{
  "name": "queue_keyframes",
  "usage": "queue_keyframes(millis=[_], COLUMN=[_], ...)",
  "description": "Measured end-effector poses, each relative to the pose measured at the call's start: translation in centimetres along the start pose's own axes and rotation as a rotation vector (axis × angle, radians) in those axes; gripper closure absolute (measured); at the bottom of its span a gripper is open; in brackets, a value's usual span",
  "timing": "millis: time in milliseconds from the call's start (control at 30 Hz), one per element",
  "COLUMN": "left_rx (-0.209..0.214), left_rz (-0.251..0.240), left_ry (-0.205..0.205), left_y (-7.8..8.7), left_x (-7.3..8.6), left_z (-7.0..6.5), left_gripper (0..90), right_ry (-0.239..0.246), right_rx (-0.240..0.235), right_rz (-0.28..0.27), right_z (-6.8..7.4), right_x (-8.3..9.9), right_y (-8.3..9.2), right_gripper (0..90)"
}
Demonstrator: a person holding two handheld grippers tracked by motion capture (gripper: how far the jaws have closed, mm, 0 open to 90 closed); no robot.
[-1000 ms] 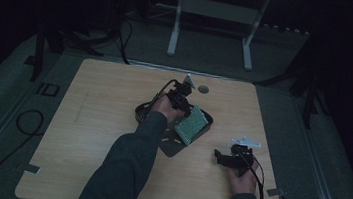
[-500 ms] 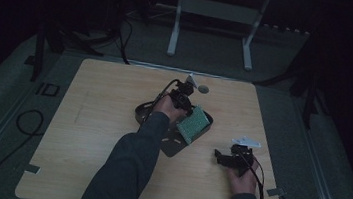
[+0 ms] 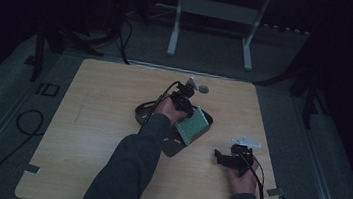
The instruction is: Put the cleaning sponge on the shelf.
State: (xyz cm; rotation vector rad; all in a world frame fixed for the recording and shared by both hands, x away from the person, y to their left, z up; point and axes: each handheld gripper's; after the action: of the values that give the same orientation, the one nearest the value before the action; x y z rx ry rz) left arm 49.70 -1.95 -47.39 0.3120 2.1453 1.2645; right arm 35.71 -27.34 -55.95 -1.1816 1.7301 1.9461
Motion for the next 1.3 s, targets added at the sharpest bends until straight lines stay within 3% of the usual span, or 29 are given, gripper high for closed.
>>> queue_keyframes(millis=[667,1100,1300], left_rx=[-0.007,-0.005,-0.028], left_rz=[0.027,0.016,-0.001], left_ry=[0.037,0.048,0.043], left_y=[-1.9,-2.6,-2.2], left_x=[0.8,0.9,1.0], left_z=[0.9,1.3,1.1], left_gripper=[61.9,58.1,55.9], right_ry=[0.000,-0.001,-0.001], right_rx=[0.000,0.000,0.000], right_rz=[0.000,0.000,0.001], right_z=[0.0,0.0,0.0], right_x=[0.0,0.0,0.0], right_y=[0.0,0.0,0.0], right_gripper=[12.3,12.3,12.3])
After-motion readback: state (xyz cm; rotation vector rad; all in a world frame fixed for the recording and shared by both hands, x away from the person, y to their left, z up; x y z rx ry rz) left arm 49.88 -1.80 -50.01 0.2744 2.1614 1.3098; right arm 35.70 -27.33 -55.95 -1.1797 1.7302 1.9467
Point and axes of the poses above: each handheld gripper's, and its own axes: y roughly backward along the jaws, x roughly out of its underside, z roughly to its left, and after that the axes turned 4 degrees about x, right-handed
